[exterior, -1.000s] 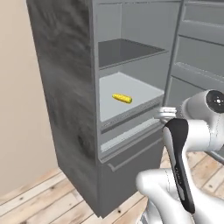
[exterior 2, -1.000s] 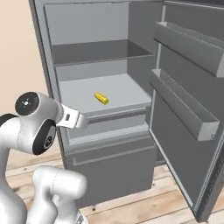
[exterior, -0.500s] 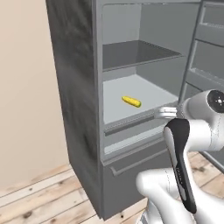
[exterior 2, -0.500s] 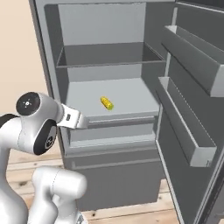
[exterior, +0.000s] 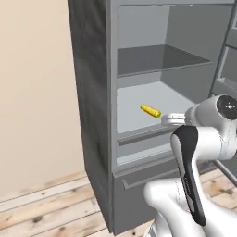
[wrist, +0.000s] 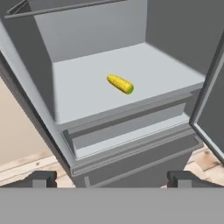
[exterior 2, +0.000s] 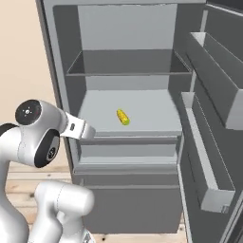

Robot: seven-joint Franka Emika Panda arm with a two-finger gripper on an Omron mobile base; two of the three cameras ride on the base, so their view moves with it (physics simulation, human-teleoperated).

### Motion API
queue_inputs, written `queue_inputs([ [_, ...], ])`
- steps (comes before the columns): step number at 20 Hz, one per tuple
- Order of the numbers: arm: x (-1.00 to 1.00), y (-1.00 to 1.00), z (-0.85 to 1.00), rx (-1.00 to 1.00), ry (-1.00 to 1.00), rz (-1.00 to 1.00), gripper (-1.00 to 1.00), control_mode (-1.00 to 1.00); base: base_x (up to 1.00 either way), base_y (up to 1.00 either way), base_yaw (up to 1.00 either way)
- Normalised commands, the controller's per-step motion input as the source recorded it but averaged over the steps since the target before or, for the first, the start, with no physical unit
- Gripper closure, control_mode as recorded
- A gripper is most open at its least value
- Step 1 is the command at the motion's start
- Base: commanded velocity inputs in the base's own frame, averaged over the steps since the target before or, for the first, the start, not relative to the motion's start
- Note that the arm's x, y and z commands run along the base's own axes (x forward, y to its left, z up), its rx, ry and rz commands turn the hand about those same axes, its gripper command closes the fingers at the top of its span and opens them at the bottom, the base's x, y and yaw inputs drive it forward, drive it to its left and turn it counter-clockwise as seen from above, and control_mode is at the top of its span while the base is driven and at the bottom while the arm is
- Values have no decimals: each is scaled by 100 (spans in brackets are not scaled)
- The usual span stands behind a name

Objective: Take the cheese, fish, and corn from the fridge and place them on the plate on the dining counter to create an appetizer plate.

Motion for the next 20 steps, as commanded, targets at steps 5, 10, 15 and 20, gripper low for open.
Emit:
queue_inputs([
  [5,0,0,0,0,0,0,-100,100,26,-49,25],
  [10,0,0,0,0,0,0,-100,100,29,-37,24],
  [15,0,0,0,0,0,0,-100,100,25,-41,23],
  [20,0,0,0,0,0,0,-100,100,13,-51,20],
])
